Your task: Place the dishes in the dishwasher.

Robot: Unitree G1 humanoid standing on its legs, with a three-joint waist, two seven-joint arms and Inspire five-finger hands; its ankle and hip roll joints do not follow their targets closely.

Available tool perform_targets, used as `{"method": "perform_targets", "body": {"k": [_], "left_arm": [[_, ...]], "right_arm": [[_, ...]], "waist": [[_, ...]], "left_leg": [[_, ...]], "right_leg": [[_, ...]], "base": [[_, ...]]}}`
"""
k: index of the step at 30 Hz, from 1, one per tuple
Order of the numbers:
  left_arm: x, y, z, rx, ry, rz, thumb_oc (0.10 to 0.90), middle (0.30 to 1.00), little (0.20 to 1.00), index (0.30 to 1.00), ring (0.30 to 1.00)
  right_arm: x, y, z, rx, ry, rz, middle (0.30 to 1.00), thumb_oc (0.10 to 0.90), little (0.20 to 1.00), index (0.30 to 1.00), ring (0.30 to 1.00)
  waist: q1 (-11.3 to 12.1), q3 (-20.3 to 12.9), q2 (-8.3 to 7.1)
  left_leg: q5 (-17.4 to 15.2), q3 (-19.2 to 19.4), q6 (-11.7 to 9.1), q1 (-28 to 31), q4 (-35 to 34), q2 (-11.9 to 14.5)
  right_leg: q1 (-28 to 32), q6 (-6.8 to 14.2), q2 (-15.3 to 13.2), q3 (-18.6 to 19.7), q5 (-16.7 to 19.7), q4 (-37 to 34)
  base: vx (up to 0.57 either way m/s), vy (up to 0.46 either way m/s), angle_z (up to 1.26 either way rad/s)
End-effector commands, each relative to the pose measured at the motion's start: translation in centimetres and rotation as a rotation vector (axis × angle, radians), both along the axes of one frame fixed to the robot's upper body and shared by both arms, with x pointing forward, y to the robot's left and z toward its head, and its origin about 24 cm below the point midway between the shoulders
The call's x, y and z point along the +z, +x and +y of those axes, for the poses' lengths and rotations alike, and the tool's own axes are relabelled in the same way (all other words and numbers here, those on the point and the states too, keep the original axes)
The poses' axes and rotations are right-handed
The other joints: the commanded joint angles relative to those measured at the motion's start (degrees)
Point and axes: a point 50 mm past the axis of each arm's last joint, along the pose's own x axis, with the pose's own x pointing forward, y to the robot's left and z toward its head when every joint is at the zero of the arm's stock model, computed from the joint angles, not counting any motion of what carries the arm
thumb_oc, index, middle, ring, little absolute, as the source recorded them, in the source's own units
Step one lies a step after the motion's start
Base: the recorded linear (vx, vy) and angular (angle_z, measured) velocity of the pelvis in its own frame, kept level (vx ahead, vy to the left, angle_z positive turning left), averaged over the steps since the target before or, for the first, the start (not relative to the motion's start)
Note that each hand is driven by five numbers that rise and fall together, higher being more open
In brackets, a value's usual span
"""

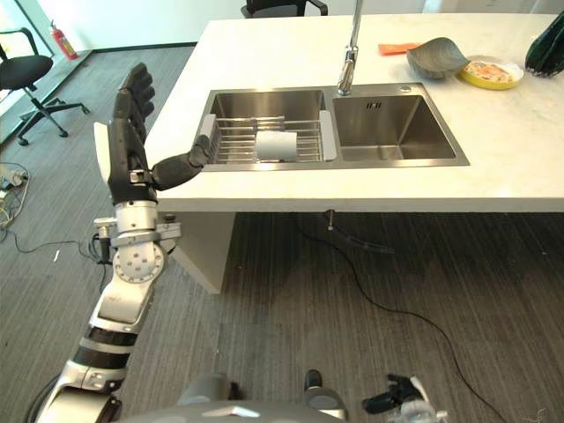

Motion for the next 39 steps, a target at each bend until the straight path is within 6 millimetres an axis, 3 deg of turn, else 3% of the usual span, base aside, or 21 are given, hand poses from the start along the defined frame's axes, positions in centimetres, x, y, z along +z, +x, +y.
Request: {"method": "perform_targets", "body": {"k": [1,2,4,6,7,10,12,13,17,18,22,23,27,28,32,35,39], "left_arm": [[5.0,-1.7,-0.3,-0.028,0.136,-0.274,0.800,0.900,0.900,0.900,0.900],[4.9,-1.5,-0.7,-0.044,0.212,-0.257,0.800,0.900,0.900,0.900,0.900],[4.8,-1.5,-0.5,-0.042,0.227,-0.243,0.800,0.900,0.900,0.900,0.900],[4.7,-1.7,-0.2,-0.037,0.229,-0.235,0.800,0.900,0.900,0.900,0.900],[4.6,-1.6,-0.1,-0.033,0.238,-0.225,0.800,0.900,0.900,0.900,0.900],[5.0,-1.5,0.0,-0.028,0.272,-0.226,0.800,0.900,0.900,0.900,0.900],[4.9,-1.5,-0.3,-0.040,0.288,-0.220,0.800,0.900,0.900,0.900,0.900],[5.2,-1.5,-0.5,-0.054,0.290,-0.230,0.800,0.900,0.900,0.900,0.900],[5.8,-1.4,-1.3,-0.106,0.265,-0.257,0.800,0.900,0.900,0.900,0.900],[6.0,-1.0,-2.5,-0.240,0.190,-0.237,0.800,0.900,0.900,0.900,0.900],[5.8,-1.0,-2.1,-0.215,0.229,-0.223,0.800,0.900,0.900,0.900,0.900],[5.6,-1.0,-1.5,-0.199,0.261,-0.200,0.800,0.900,0.900,0.900,0.900],[6.0,-0.6,-1.6,-0.165,0.416,-0.192,0.800,0.900,0.900,0.900,0.900],[6.5,-0.3,-2.1,-0.183,0.526,-0.188,0.800,0.900,0.900,0.900,0.900],[7.1,0.5,-3.0,-0.238,0.580,-0.164,0.800,0.900,0.900,0.900,0.900],[7.3,3.8,-4.8,-0.231,0.765,-0.055,0.800,0.900,0.900,0.900,0.900],[5.8,6.3,-5.7,-0.274,0.736,0.080,0.800,0.900,0.900,0.900,0.900]], "right_arm": [[-0.4,-1.0,0.9,-0.004,0.035,0.001,0.900,0.800,0.900,0.900,0.900],[-0.8,-1.8,1.5,-0.007,0.051,0.027,0.900,0.800,0.900,0.900,0.900],[-1.0,-2.4,1.9,-0.035,0.068,0.035,0.900,0.800,0.900,0.900,0.900],[-1.3,-3.0,2.7,-0.054,0.099,0.044,0.900,0.800,0.900,0.900,0.900],[-1.4,-3.1,3.2,-0.042,0.113,0.050,0.900,0.800,0.900,0.900,0.900],[-1.6,-2.3,4.0,-0.006,0.136,0.039,0.900,0.800,0.900,0.900,0.900],[-1.6,-2.4,4.1,-0.018,0.140,0.041,0.900,0.800,0.900,0.900,0.900],[-1.6,-2.7,4.1,-0.025,0.143,0.043,0.900,0.800,0.900,0.900,0.900],[-1.6,-2.9,4.1,-0.037,0.143,0.042,0.900,0.800,0.900,0.900,0.900],[-1.7,-3.4,3.7,-0.064,0.138,0.064,0.900,0.800,0.900,0.900,0.900],[-1.7,-3.3,4.0,-0.044,0.141,0.073,0.900,0.800,0.900,0.900,0.900],[-1.4,-1.8,4.0,-0.008,0.151,0.019,0.900,0.800,0.900,0.900,0.900],[-0.9,-0.5,3.6,0.013,0.152,-0.039,0.900,0.800,0.900,0.900,0.900],[-0.7,-0.1,3.2,0.007,0.149,-0.049,0.900,0.800,0.900,0.900,0.900],[-0.5,0.7,3.0,0.031,0.145,-0.055,0.900,0.800,0.900,0.900,0.900],[-0.5,0.6,2.2,0.046,0.138,-0.003,0.900,0.800,0.900,0.900,0.900],[-0.7,-0.5,1.7,0.057,0.127,0.053,0.900,0.800,0.900,0.900,0.900]], "waist": [[0.4,-2.2,0.30],[-0.4,-3.7,0.41],[-1.2,-4.2,0.12],[-1.6,-4.7,0.30],[-1.7,-4.5,0.38],[-2.7,-2.7,0.98],[-3.4,-2.4,2.00],[-3.6,-2.6,1.89],[-4.6,-3.1,1.67],[-5.7,-4.2,0.53],[-4.4,-5.4,0.05],[-3.9,-6.5,-0.04],[-4.0,-6.9,0.31],[-4.2,-6.9,0.52],[-4.7,-6.6,0.81],[-5.8,-6.6,1.53],[-7.0,-6.5,1.94]], "left_leg": [[4.0,2.3,2.0,2.8,-2.6,-0.7],[2.2,1.0,3.3,7.1,-8.2,-2.1],[1.4,2.0,3.8,8.9,-10.6,-2.1],[1.4,2.7,4.7,12.4,-15.2,-1.9],[1.1,2.7,5.1,13.4,-16.1,-1.7],[0.6,1.8,5.3,14.8,-16.8,0.0],[0.3,0.8,5.0,15.5,-16.8,1.0],[0.2,0.1,4.5,15.5,-16.8,1.0],[0.0,-1.4,3.7,15.1,-16.8,1.1],[-1.1,-2.5,3.3,16.0,-16.8,0.9],[-1.3,-1.5,3.2,16.5,-16.8,0.8],[-1.0,-0.8,2.8,16.6,-16.8,1.0],[-1.2,0.3,2.2,18.1,-16.8,1.8],[-0.8,0.1,1.9,18.3,-16.8,2.0],[-0.5,0.1,1.7,18.5,-16.8,2.2],[-0.2,0.6,1.3,18.8,-16.8,2.8],[-0.8,0.6,1.1,19.2,-16.8,3.1]], "right_leg": [[1.0,5.3,2.0,3.9,-1.2,0.9],[1.2,5.8,2.3,3.0,-1.0,0.9],[1.6,6.1,2.1,2.2,-0.9,1.4],[0.0,6.8,2.3,2.0,-1.5,6.7],[-2.6,8.0,2.9,1.9,-0.8,12.1],[-11.2,14.3,4.5,2.9,4.4,26.5],[-14.1,14.3,4.6,4.1,3.4,30.3],[-14.2,12.9,1.8,4.2,2.5,27.1],[-12.2,11.2,-0.5,5.1,1.1,19.6],[-9.3,10.4,-1.9,11.0,1.0,10.0],[-6.6,10.4,-2.0,8.6,3.0,4.1],[-4.5,10.5,-1.0,8.5,3.1,1.4],[-2.7,10.1,-0.4,7.4,1.8,0.9],[-2.4,9.6,0.1,7.6,1.7,0.9],[-2.4,9.3,0.4,7.1,1.7,0.9],[-2.2,8.9,0.9,6.8,1.2,0.9],[-1.7,8.8,1.1,6.7,0.4,0.9]], "base": [[0.22,0.011,-0.21],[0.17,0.014,-0.27],[0.19,0.030,-0.04],[0.12,0.051,0.27],[0.00,0.000,0.00],[0.02,0.019,-0.07],[0.10,-0.032,0.06],[0.13,-0.062,0.22],[0.14,-0.114,0.40],[0.14,-0.111,0.64],[0.11,-0.113,0.42],[0.06,-0.126,-0.17],[0.08,-0.124,-0.22],[0.01,-0.104,-0.26],[0.02,-0.061,-0.03],[0.01,-0.073,0.12],[0.02,-0.028,-0.14]]}}
